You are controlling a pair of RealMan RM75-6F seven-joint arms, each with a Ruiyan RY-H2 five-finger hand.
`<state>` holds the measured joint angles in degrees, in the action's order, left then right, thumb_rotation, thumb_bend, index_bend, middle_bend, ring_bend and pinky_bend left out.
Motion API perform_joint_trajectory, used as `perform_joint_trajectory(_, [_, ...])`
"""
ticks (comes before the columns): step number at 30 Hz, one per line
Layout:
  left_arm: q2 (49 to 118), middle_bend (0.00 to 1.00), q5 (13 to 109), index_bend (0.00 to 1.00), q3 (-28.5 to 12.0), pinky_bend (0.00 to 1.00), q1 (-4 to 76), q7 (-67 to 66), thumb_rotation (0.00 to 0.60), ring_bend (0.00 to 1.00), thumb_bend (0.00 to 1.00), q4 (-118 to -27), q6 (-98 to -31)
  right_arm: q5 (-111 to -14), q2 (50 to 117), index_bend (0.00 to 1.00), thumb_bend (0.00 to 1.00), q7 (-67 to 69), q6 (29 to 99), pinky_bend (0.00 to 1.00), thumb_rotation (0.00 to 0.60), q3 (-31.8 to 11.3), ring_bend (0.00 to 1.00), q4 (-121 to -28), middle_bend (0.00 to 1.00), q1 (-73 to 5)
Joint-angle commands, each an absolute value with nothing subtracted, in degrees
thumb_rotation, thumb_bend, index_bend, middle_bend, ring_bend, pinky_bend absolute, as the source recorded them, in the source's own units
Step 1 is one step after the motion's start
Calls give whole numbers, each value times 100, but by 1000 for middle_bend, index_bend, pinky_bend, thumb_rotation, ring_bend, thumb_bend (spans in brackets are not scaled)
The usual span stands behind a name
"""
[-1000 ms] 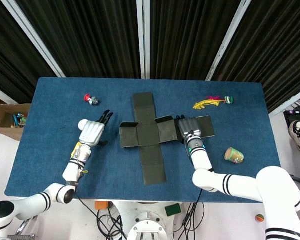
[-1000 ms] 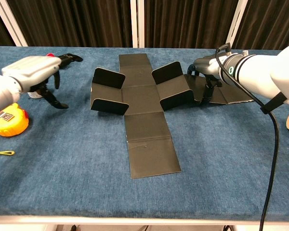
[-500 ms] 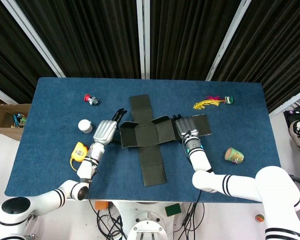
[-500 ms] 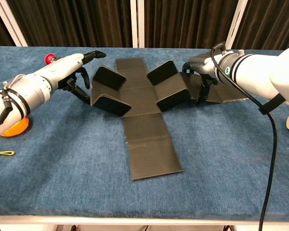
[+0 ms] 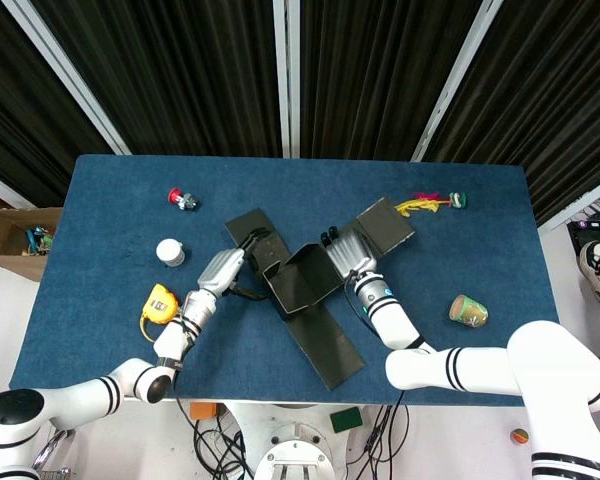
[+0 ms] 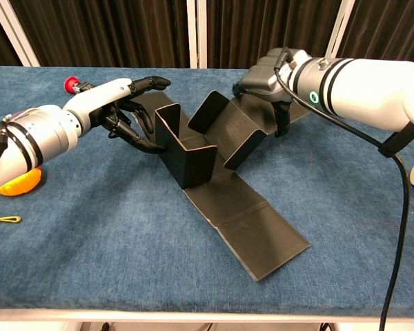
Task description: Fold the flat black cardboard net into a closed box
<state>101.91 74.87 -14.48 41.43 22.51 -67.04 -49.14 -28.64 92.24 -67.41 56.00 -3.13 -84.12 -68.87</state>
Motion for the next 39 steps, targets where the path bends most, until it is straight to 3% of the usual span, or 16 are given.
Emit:
perform_joint_trajectory(1, [9966, 0, 7458, 0, -1393, 872, 4173, 2641, 600, 430, 6, -6962, -4624, -3184, 9161, 435, 376, -6831, 5525, 1000, 600, -170, 778, -8446, 346, -7001])
perform_joint_trajectory(19, [9757, 0, 7877, 0, -1102, 870, 4282, 4460, 600, 429, 7, -6988, -4064, -5766, 9150, 436, 376, -6800, 5096, 1000, 600, 467, 778, -7881, 345, -7213])
perform_joint_trajectory(39, [9581, 20, 8555, 22, -596, 865, 4532, 5992, 600, 433, 6, -7074, -3957, -7006, 9369, 436, 376, -6739, 5409, 1000, 600, 386, 778, -7700, 352, -6977])
